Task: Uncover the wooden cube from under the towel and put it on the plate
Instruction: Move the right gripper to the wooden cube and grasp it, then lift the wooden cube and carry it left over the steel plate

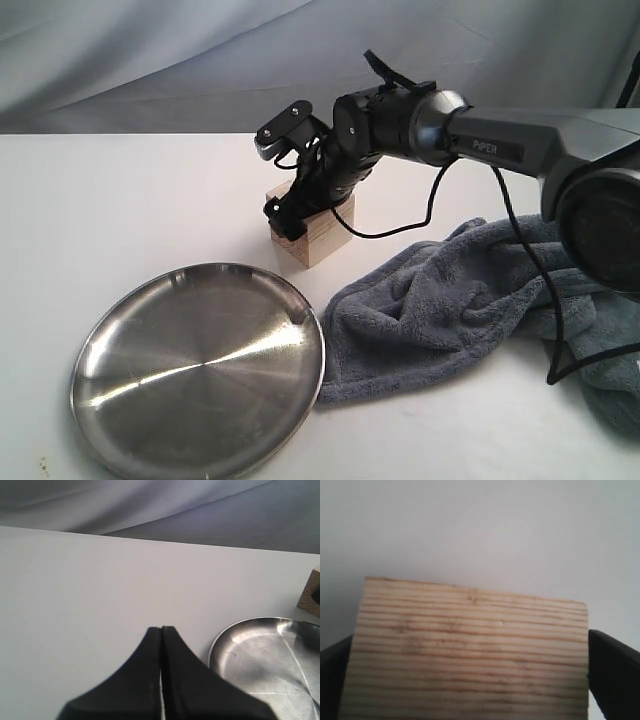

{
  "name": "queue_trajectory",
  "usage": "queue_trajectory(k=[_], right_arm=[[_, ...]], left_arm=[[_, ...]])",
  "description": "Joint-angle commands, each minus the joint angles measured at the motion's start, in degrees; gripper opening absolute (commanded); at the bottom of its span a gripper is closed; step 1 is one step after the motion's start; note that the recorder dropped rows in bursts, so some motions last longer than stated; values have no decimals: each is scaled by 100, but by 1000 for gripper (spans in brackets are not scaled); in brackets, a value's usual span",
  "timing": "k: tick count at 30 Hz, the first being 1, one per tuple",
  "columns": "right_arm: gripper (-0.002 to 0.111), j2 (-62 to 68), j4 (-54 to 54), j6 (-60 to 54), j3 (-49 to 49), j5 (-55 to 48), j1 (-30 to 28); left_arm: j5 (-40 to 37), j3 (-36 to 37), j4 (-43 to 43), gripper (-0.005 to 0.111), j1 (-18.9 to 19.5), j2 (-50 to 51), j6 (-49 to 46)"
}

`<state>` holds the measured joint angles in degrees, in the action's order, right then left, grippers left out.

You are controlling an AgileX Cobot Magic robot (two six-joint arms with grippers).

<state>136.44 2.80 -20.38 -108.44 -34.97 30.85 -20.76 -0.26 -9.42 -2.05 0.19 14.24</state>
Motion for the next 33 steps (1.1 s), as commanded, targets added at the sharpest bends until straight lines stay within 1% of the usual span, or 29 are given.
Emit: queue_trajectory(k=[1, 3, 4, 6, 7, 10, 11, 12, 13, 21, 24, 25, 27, 28, 29, 31, 33], right_arm=[[104, -11, -23, -62, -30, 84, 8], [102, -11, -23, -62, -30, 84, 8], [99, -11, -23, -62, -30, 33, 8], [88, -11, -23, -62, -30, -48, 35], [79, -11, -64, -62, -30, -79, 59], [43, -11, -92, -62, -30, -210, 118], [16, -11, -107, -62, -30, -283, 144], [3, -11, -132, -62, -30, -283, 144], [0, -11, -132, -50, -30, -283, 144], [0, -625, -215, -85, -30, -717, 115], [0, -993, -118, -116, -30, -1124, 115], [0, -1085, -1, -235, -30, -1271, 115], [0, -1255, 616, -918, -30, -1675, 115], [0, -1358, 1100, -1508, -30, -1982, 125], [0, -1408, 1379, -1766, -30, -2124, 137], [0, -1464, 1646, -1978, -30, -2271, 185], [0, -1486, 1629, -2016, -30, -2333, 346]], left_arm=[[38, 26, 13, 0, -23, -19, 21], [38, 26, 13, 0, -23, -19, 21], [38, 26, 13, 0, -23, -19, 21], [38, 26, 13, 0, -23, -19, 21], [38, 26, 13, 0, -23, -19, 21], [38, 26, 13, 0, -23, -19, 21], [38, 26, 13, 0, -23, -19, 21], [38, 26, 13, 0, -23, -19, 21], [38, 26, 13, 0, -23, -19, 21], [38, 26, 13, 0, -23, -19, 21], [38, 26, 13, 0, -23, -19, 21], [38, 26, 13, 0, -23, -19, 21], [38, 26, 13, 0, -23, -19, 21], [38, 26, 13, 0, -23, -19, 21], [38, 26, 13, 0, -23, -19, 21], [38, 26, 13, 0, -23, -19, 21], [38, 26, 13, 0, -23, -19, 21]])
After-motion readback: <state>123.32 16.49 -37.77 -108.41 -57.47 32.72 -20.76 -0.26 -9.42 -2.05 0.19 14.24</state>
